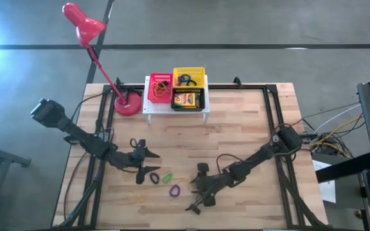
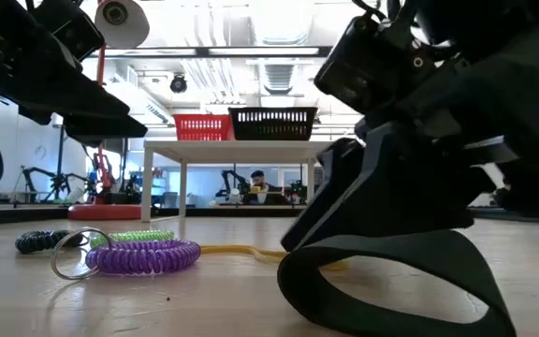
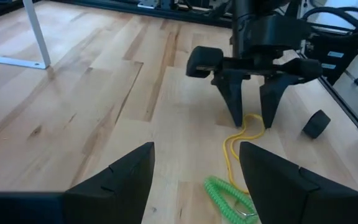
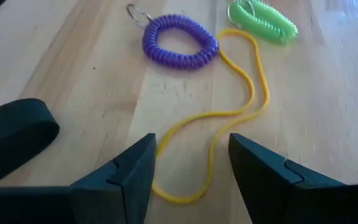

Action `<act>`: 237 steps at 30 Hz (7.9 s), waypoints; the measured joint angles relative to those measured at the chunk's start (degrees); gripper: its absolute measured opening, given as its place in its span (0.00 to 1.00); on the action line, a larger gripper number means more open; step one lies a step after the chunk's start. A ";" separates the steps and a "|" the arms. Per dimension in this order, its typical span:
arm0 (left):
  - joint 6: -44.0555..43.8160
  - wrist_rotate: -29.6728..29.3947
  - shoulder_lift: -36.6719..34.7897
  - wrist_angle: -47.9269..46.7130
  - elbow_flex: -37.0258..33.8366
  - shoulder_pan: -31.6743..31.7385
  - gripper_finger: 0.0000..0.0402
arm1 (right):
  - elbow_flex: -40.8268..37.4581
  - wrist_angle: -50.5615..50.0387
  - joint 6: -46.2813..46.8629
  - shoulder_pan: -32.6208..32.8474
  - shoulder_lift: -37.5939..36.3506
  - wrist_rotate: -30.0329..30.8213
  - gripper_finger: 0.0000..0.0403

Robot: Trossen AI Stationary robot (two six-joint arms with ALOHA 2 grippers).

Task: Pick & Place Office Desk Supplies
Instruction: Put the right yellow rubber band into the red bin on the shelf, then put the black spring keychain into the yellow bin on the shelf

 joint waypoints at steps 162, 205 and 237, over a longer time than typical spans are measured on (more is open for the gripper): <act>25.39 30.41 5.81 -63.75 44.10 33.72 0.47 | -9.88 -26.56 31.66 0.98 -26.04 39.13 0.32; 0.34 13.83 20.62 -13.07 7.81 -0.83 0.36 | -11.39 -12.04 18.52 -2.08 -26.04 39.05 0.30; 22.39 -13.63 8.92 -41.37 24.09 2.84 0.05 | -11.61 13.63 13.75 -2.18 -9.79 36.27 0.28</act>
